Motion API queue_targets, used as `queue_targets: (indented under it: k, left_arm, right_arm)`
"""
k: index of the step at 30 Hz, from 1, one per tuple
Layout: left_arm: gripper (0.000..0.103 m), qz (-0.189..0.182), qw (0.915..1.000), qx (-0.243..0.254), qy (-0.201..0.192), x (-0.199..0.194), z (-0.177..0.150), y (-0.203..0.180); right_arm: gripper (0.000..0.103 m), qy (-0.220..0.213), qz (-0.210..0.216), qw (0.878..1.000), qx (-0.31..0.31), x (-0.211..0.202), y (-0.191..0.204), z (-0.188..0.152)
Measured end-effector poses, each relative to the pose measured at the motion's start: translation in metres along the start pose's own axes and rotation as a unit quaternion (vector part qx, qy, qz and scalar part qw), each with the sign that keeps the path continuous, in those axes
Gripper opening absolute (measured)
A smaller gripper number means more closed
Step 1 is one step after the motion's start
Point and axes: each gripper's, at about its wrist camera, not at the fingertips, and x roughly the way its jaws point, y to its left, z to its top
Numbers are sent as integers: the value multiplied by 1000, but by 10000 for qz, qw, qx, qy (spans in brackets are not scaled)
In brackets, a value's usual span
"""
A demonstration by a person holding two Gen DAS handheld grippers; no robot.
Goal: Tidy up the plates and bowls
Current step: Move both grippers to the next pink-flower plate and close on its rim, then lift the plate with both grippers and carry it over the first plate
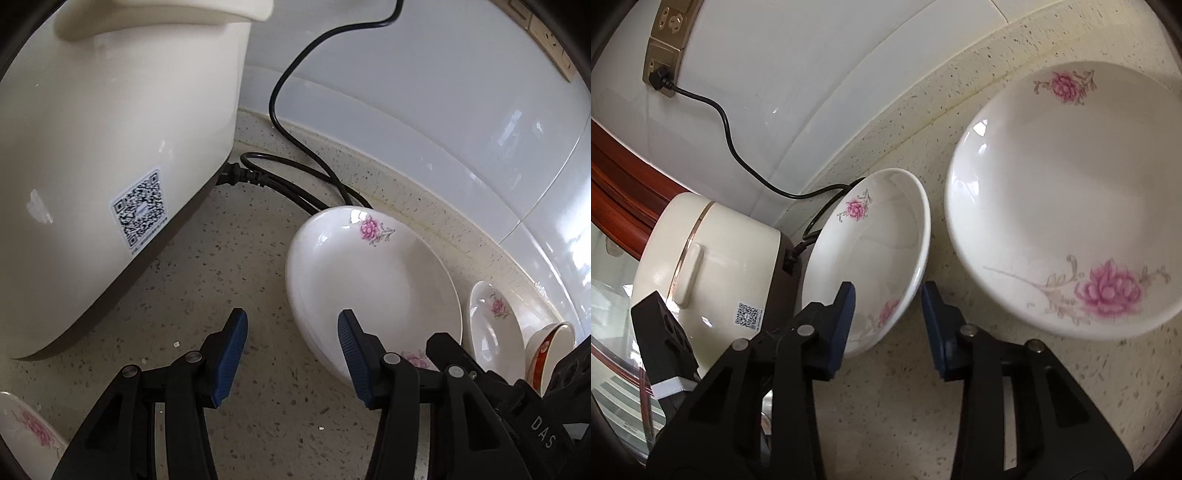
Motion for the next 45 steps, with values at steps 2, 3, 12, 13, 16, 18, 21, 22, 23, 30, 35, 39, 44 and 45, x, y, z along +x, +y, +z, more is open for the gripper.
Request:
queue_targets:
  k: [2,3,12,13,16,18,21,22,23,30,35,39,44,45]
  left_arm:
    - [50,73,9999,79,-16,2,0,-1]
    - [49,106,9999,114,-17,3,0,-2]
    - [27,83,9985,546,-59,7,-4,-17]
    - [27,68,9986,527,-58,6,-4,-16]
    - [27,47,9987,506,-57,6,-4,-15]
    - [26,58,9987,510,-50,6,-4,-14]
    - [25,50,9988,478,-42,9,-3,-15]
    - [24,32,9989,456,-35,7,-3,-14]
    - [24,10,9991,434,-28,6,-3,-13]
    - [21,-43,9993,373,2,2,-5,-7]
    - [20,-119,9995,279,-35,-1,-4,-5]
    - [20,-176,9996,215,-63,-6,-3,-4]
    - [18,-129,9996,209,-140,-18,-5,-5]
    - [18,-159,9996,193,-133,-21,-6,-5]
  right_arm:
    - [36,-24,-46,10000,-80,0,1,0]
    - [36,-31,-67,9999,-119,1,1,0]
    - [29,-15,-270,9988,-418,2,4,1]
    - [27,-7,-308,9985,-454,2,4,1]
    - [25,9,-386,9979,-525,3,6,1]
    - [25,13,-449,9971,-609,4,9,0]
    - [24,-15,-586,9953,-775,4,13,-2]
    - [24,-22,-621,9947,-816,4,14,-3]
    - [24,-26,-648,9943,-850,4,14,-3]
    - [24,-41,-820,9917,-990,5,17,-6]
    - [24,-4,-822,9922,-936,6,19,-7]
    - [24,-63,-812,9920,-965,1,22,-5]
    - [24,-9,-777,9928,-916,-7,19,-9]
    - [24,-15,-781,9926,-927,-9,20,-11]
